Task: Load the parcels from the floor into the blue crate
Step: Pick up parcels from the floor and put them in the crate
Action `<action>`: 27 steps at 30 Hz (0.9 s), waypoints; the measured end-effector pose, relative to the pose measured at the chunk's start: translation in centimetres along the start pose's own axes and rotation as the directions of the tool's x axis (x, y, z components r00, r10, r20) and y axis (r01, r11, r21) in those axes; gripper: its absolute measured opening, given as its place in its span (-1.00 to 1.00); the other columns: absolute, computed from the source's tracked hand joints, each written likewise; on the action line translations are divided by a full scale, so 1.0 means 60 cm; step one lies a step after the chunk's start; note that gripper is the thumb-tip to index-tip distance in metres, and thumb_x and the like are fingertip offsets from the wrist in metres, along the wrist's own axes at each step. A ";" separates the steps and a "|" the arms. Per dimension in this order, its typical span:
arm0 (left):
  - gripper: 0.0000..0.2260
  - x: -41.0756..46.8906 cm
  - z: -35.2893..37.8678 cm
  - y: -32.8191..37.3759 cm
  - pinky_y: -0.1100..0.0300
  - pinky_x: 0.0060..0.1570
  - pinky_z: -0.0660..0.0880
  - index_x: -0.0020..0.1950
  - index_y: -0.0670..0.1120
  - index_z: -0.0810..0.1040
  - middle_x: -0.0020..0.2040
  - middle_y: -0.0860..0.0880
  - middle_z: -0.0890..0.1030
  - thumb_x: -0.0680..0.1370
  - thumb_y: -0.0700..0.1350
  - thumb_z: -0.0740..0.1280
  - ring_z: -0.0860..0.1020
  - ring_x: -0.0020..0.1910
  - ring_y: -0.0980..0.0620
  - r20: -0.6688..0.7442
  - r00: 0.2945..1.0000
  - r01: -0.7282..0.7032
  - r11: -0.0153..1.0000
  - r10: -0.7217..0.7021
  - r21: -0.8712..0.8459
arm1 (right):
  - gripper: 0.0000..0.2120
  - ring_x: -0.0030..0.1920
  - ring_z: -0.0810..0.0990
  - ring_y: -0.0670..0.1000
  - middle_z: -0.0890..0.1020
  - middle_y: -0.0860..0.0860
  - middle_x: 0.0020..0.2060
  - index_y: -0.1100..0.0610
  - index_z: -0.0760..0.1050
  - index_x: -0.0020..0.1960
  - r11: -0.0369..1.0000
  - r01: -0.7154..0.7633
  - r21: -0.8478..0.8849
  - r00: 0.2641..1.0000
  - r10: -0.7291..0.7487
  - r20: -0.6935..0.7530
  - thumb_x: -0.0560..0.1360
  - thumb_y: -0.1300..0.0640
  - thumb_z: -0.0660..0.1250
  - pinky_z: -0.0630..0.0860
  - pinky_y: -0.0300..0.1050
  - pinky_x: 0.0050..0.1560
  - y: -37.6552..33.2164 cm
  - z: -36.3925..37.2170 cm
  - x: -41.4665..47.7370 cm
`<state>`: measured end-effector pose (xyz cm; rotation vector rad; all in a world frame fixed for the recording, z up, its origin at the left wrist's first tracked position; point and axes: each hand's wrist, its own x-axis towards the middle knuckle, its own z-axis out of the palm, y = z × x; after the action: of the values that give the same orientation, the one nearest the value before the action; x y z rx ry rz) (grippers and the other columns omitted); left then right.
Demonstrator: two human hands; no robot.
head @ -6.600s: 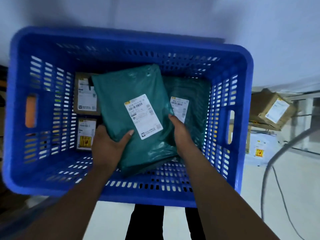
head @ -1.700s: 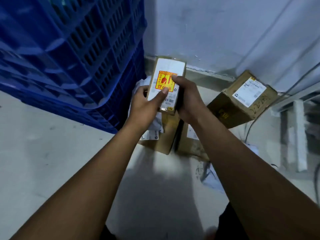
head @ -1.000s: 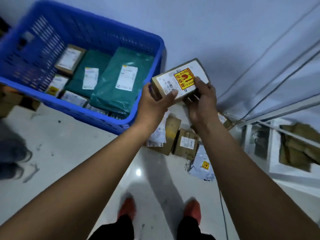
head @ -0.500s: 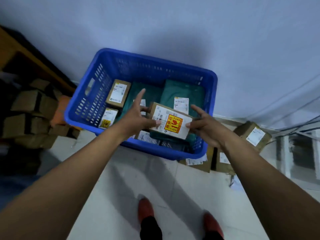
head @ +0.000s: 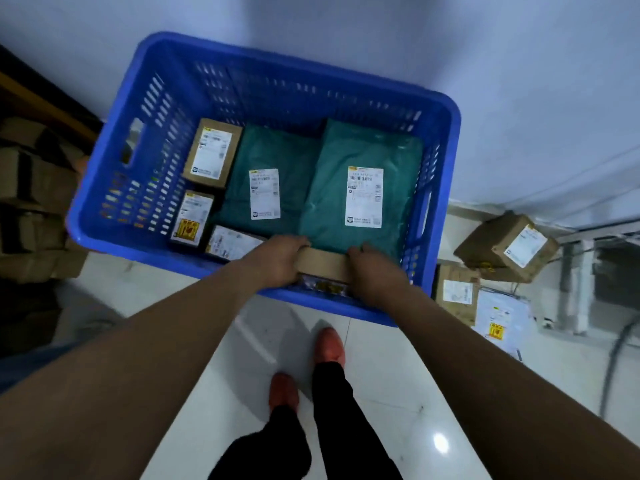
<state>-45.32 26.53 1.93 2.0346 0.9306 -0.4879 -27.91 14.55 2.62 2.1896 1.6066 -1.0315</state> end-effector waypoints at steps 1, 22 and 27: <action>-0.60 0.013 0.010 -0.002 0.18 -0.06 0.51 0.18 -0.03 0.56 0.12 -0.10 0.65 0.37 -0.20 0.53 0.63 0.04 -0.11 -0.001 1.000 0.008 0.999 -0.008 0.051 | -0.45 0.19 0.56 0.26 0.46 0.18 0.22 0.19 0.37 0.32 0.998 0.000 -0.055 1.000 -0.001 -0.009 0.41 0.10 0.49 0.54 0.08 0.10 0.002 0.007 0.008; -0.68 0.104 0.077 -0.039 0.16 0.09 0.49 0.25 -0.20 0.61 0.23 -0.20 0.63 0.52 -0.14 0.44 0.60 0.18 -0.14 0.189 0.976 0.119 0.991 -0.106 -0.057 | -0.77 0.10 0.68 0.15 0.70 0.08 0.08 0.13 0.65 0.13 0.913 0.003 -0.408 0.993 0.047 0.112 0.57 0.11 0.28 0.55 -0.06 0.02 0.027 0.038 0.035; -0.64 0.134 0.106 -0.025 0.10 0.04 0.49 0.28 -0.23 0.57 0.22 -0.24 0.62 0.53 -0.10 0.41 0.60 0.15 -0.20 0.222 0.933 0.296 0.955 -0.283 -0.026 | -0.74 0.15 0.65 0.13 0.68 0.04 0.13 0.09 0.62 0.18 0.935 -0.055 -0.351 0.983 0.113 0.146 0.54 0.08 0.31 0.53 -0.04 0.04 0.031 0.048 0.039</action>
<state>-41.29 25.48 -7.57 1.7557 1.1009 -0.8151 -27.04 13.95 -1.37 1.8706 1.4773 -0.8081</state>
